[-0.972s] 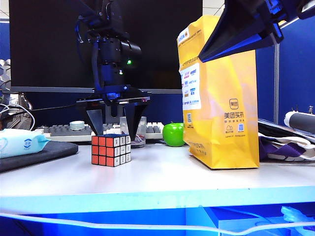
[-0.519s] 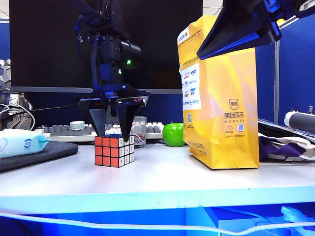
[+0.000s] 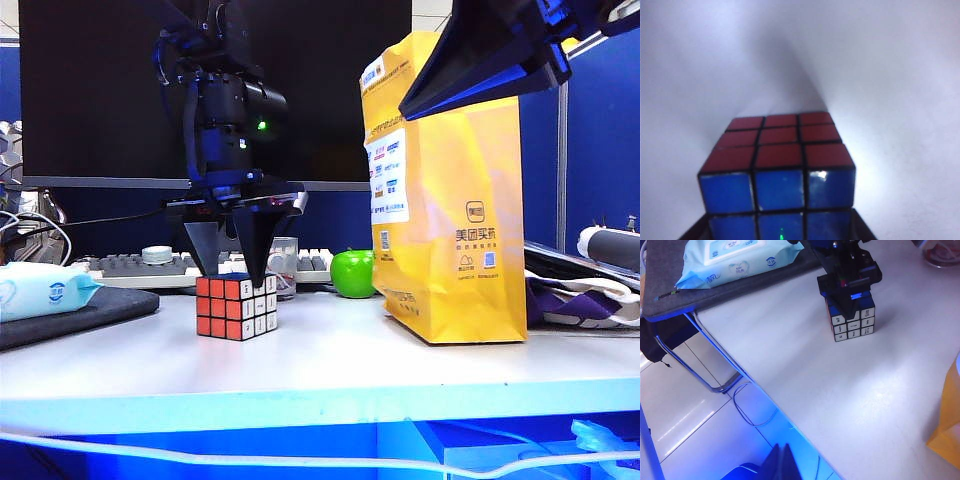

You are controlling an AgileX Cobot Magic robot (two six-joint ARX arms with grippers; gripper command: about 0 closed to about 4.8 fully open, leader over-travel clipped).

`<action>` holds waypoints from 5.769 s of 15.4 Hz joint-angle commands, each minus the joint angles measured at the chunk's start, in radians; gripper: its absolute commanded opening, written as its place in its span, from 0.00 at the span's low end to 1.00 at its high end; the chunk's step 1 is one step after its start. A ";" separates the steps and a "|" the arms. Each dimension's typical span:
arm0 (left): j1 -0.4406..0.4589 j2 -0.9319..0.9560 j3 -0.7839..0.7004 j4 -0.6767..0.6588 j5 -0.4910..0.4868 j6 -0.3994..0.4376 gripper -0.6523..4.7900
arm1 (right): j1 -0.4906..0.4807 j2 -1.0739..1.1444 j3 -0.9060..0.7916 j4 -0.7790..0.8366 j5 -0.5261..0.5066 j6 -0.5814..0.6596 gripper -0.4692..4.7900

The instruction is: Pick up the Rubik's Cube and throw it into the yellow paper bag.

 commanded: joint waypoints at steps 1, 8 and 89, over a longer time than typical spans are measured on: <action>-0.002 -0.084 0.003 0.044 0.005 0.023 0.16 | 0.001 -0.003 0.006 0.008 -0.003 -0.004 0.09; -0.002 -0.400 0.003 0.143 0.006 0.034 0.15 | 0.001 -0.003 0.037 0.046 0.003 -0.003 0.09; -0.037 -1.946 -1.717 1.170 -0.159 0.080 0.51 | 0.000 -0.709 -0.534 0.517 0.436 0.023 0.09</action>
